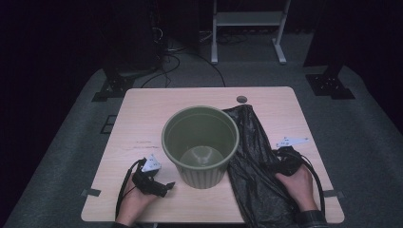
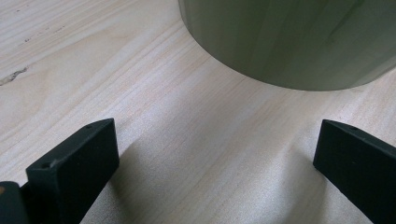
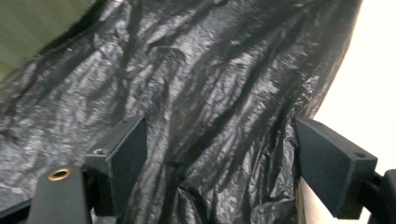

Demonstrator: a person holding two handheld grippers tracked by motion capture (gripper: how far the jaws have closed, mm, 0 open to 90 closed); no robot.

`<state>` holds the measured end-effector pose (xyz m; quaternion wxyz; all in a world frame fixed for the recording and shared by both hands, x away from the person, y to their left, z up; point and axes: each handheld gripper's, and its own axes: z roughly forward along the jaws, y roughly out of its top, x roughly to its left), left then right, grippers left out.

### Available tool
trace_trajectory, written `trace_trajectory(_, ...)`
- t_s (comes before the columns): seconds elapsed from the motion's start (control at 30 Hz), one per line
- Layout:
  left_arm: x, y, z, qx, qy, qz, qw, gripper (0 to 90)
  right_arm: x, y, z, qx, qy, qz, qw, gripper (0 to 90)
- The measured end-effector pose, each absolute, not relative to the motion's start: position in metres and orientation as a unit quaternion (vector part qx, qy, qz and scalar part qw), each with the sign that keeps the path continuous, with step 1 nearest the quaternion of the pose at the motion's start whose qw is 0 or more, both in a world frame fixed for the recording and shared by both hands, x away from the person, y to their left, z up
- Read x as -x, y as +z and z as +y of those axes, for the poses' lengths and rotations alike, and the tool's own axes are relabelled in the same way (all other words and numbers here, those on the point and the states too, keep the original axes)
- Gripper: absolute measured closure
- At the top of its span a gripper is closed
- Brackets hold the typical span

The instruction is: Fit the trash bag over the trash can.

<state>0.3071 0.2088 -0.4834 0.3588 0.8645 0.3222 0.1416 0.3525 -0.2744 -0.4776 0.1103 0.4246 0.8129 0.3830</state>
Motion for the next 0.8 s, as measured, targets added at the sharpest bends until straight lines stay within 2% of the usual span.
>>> trace_trajectory(0.53, -0.307, -0.483, 0.209, -0.865, 0.141, 0.322, 0.358, 0.0, -0.360, -0.479, -0.223, -0.388, 0.388, 0.832, 0.083, 16.4)
trace_trajectory(0.8, -0.307, -0.483, 0.209, -0.865, 0.141, 0.321, 0.358, 0.0, -0.361, -0.480, -0.211, -0.380, 0.394, 0.833, 0.078, 16.4)
